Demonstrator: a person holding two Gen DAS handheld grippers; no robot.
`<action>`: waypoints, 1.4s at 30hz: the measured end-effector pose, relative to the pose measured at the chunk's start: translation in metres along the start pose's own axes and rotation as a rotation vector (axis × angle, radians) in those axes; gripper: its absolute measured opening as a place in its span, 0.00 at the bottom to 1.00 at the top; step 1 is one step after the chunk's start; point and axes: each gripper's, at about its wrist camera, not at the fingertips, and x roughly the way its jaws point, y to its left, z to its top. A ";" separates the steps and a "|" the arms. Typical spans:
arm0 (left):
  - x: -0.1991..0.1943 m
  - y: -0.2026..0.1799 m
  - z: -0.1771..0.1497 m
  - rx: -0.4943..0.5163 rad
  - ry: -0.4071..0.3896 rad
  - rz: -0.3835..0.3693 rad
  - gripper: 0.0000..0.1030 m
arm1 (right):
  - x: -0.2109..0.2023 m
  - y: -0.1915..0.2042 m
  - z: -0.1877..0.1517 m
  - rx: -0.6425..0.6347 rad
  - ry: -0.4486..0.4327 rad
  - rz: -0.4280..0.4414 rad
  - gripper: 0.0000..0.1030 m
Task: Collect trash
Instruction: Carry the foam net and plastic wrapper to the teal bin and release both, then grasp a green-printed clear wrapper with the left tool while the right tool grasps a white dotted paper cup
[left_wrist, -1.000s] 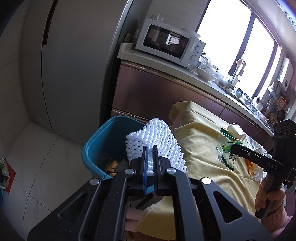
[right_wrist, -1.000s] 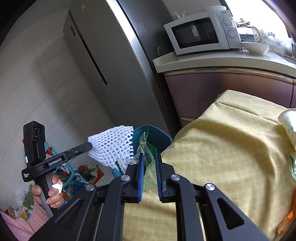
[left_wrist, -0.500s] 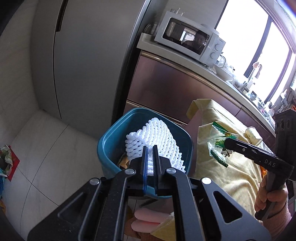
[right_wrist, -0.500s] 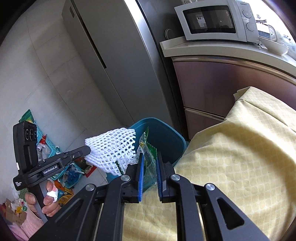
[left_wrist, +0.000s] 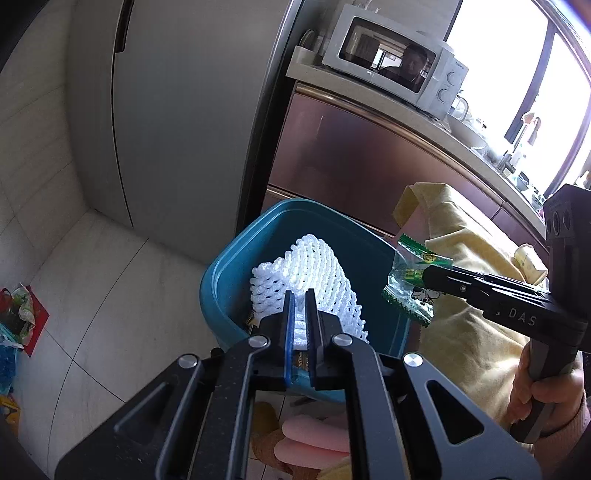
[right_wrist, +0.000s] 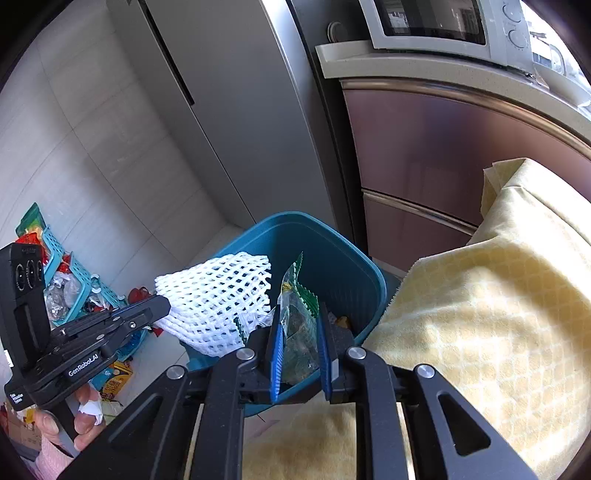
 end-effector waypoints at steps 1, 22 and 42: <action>0.003 -0.001 0.000 -0.003 0.004 0.000 0.06 | 0.002 -0.001 0.000 0.006 0.005 -0.001 0.19; 0.009 -0.036 -0.001 0.026 -0.013 -0.075 0.24 | -0.008 -0.024 -0.002 0.070 -0.030 0.040 0.46; -0.004 -0.050 -0.011 0.039 -0.013 -0.111 0.26 | -0.009 -0.030 -0.001 0.141 -0.034 0.161 0.48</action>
